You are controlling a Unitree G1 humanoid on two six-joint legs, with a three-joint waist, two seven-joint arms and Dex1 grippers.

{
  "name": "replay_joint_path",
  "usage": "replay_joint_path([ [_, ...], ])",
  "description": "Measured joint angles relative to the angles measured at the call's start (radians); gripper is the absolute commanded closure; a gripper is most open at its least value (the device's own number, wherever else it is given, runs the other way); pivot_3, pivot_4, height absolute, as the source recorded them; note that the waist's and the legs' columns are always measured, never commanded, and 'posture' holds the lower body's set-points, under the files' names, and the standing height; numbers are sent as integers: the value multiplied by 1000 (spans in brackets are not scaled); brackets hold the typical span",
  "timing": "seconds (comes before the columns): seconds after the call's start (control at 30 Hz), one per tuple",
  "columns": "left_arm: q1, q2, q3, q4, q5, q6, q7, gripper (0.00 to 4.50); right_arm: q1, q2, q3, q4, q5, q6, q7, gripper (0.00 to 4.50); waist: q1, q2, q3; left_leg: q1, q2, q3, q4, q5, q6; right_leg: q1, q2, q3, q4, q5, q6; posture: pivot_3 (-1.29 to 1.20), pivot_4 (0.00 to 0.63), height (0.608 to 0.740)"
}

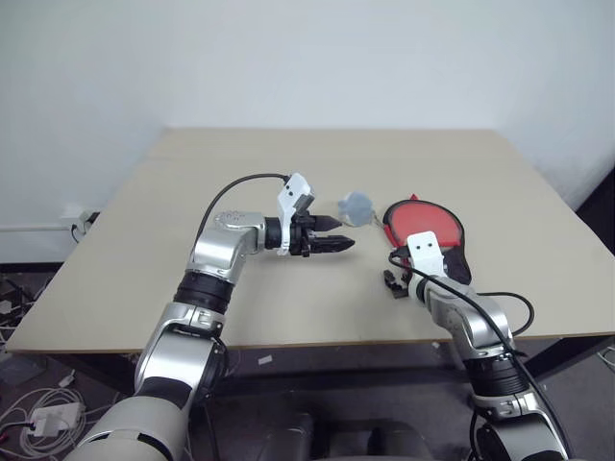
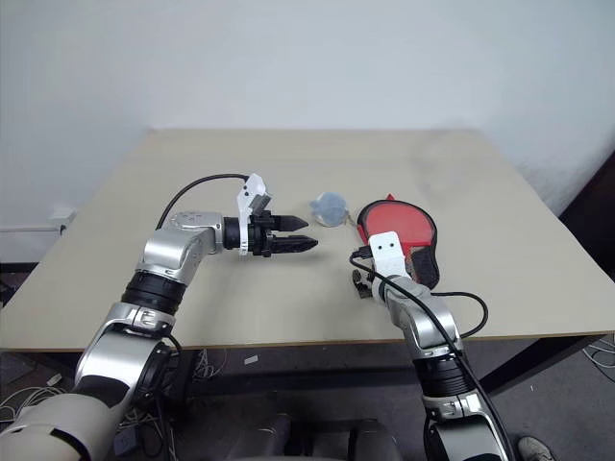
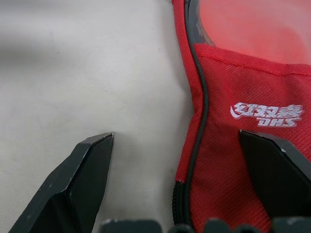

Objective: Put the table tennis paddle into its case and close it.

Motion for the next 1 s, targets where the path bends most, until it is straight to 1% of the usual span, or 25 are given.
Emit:
replay_joint_path([
  [0.13,0,-2,0,0,0,0,1,1154,-10,11,-36,8,0,25,-8,1620,0,0,0,0,0,0,0,0,0,0,0,0,0,0,0,0,0,701],
  [0.2,0,-2,0,0,0,0,3,1154,-18,16,-60,15,-1,36,-14,2358,0,0,0,0,0,0,0,0,0,1,0,-1,0,0,0,0,0,701],
  [0.43,0,-16,0,0,1,-1,18,1154,-23,4,-59,23,-17,55,-18,2358,8,0,0,4,-1,1,-2,0,0,3,-1,0,-1,0,0,0,0,701],
  [0.53,1,-16,0,0,3,-3,22,1154,-22,-8,-50,22,-24,62,-16,2984,12,0,0,5,-2,1,-3,0,-1,3,-1,0,-1,0,0,0,0,701],
  [0.67,1,-16,0,0,3,-3,28,1154,-23,-23,-11,18,-40,71,-10,4280,12,-2,-1,6,-5,2,-7,1,-2,3,-3,0,0,0,0,0,0,701],
  [0.7,1,-16,0,0,3,-3,28,1154,-22,-25,-11,18,-42,72,-10,4467,12,-3,-2,7,-5,2,-8,1,-3,3,-4,0,0,0,0,0,0,701],
  [0.9,1,-16,0,0,3,-3,28,1154,-27,-22,-13,27,-49,78,-13,4467,12,-7,-5,8,-8,3,-12,3,-6,3,-4,0,0,0,0,0,0,701],
  [1.0,3,-16,0,-1,2,-2,30,1154,-28,-14,-26,31,-48,73,-13,4467,12,-9,-6,8,-10,4,-16,6,-11,2,-7,0,0,0,0,0,0,701],
])
